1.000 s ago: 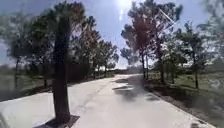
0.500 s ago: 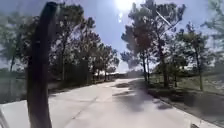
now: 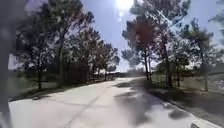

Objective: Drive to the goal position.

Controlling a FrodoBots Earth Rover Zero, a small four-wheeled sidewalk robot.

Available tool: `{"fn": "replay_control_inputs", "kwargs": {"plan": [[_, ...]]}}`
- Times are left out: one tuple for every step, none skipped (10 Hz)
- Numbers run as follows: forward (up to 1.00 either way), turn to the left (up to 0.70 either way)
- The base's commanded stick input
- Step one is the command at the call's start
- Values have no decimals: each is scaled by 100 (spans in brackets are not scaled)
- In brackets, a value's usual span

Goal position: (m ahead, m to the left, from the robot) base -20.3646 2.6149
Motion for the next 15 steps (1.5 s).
{"fn": "replay_control_inputs", "kwargs": {"plan": [[70,0],[70,0],[70,0],[70,0],[70,0],[70,0],[70,0],[70,0],[35,0],[0,0],[0,0],[0,0],[0,0],[0,0],[0,45]]}}
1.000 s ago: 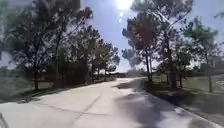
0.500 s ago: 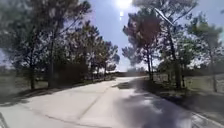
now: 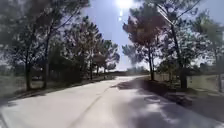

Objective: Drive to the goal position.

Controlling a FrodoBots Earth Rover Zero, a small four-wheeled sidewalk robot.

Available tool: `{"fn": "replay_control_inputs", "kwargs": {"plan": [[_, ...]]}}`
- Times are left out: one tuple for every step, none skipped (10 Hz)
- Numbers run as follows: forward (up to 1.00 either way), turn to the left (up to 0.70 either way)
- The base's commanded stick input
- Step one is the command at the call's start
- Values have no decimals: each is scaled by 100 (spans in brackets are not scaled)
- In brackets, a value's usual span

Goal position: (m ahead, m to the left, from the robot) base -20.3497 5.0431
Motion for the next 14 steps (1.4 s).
{"fn": "replay_control_inputs", "kwargs": {"plan": [[0,70],[0,70],[0,70],[0,70],[0,70],[0,70],[0,70],[0,70],[0,70],[0,70],[0,70],[0,70],[0,70],[0,70]]}}
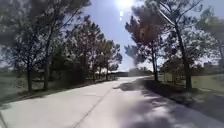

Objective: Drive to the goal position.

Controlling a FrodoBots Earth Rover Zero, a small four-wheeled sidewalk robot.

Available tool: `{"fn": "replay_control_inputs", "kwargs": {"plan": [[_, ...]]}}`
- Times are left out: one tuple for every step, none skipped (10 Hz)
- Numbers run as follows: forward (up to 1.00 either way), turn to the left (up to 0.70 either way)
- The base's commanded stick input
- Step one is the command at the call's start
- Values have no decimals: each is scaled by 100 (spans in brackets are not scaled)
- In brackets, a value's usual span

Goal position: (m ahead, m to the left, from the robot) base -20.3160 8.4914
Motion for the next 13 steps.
{"fn": "replay_control_inputs", "kwargs": {"plan": [[0,70],[0,70],[0,70],[0,70],[0,70],[0,70],[0,70],[0,70],[0,70],[0,70],[0,70],[0,70],[0,70]]}}
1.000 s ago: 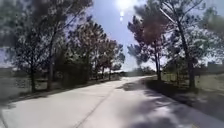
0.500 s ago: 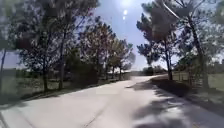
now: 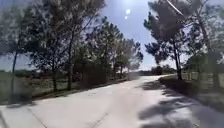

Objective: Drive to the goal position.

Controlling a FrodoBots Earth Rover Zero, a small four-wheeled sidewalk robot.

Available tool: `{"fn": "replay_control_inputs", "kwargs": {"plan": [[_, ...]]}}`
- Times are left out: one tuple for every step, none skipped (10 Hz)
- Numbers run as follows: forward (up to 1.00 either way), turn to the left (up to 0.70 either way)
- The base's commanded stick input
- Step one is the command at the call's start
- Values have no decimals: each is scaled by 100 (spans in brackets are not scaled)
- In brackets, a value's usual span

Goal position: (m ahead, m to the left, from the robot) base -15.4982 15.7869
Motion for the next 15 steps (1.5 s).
{"fn": "replay_control_inputs", "kwargs": {"plan": [[0,70],[0,70],[0,70],[0,70],[0,70],[0,70],[0,70],[0,70],[0,70],[0,70],[0,70],[0,70],[0,70],[0,70],[0,70]]}}
